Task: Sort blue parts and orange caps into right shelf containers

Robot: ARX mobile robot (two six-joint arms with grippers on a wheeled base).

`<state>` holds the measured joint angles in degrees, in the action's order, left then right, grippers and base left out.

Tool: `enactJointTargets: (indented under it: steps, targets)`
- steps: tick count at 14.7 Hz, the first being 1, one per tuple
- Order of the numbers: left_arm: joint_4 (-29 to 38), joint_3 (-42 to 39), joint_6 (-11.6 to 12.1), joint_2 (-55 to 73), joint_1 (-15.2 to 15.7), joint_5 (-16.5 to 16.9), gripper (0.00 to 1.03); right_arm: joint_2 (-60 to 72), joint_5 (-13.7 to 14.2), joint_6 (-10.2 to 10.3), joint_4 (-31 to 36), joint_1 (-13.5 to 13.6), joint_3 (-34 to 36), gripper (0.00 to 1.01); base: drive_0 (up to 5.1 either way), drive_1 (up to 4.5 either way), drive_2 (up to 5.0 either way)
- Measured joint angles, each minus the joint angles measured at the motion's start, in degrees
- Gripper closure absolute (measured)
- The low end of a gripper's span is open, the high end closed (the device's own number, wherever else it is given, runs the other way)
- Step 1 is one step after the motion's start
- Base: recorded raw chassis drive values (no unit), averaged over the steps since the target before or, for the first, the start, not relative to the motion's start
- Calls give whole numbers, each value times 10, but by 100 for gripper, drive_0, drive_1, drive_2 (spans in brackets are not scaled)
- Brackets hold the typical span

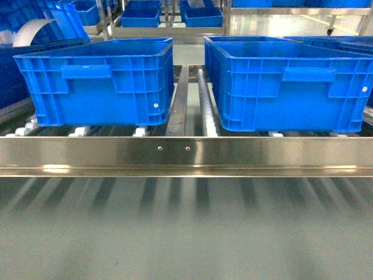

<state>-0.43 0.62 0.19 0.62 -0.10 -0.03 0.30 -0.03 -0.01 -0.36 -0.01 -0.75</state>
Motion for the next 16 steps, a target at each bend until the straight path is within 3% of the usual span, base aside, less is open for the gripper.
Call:
enactJointTargets:
  steps: [16]
  targets:
    - [1,0,0,0,0,0,60,0,0,0,1,0,0,62,-506,235,235]
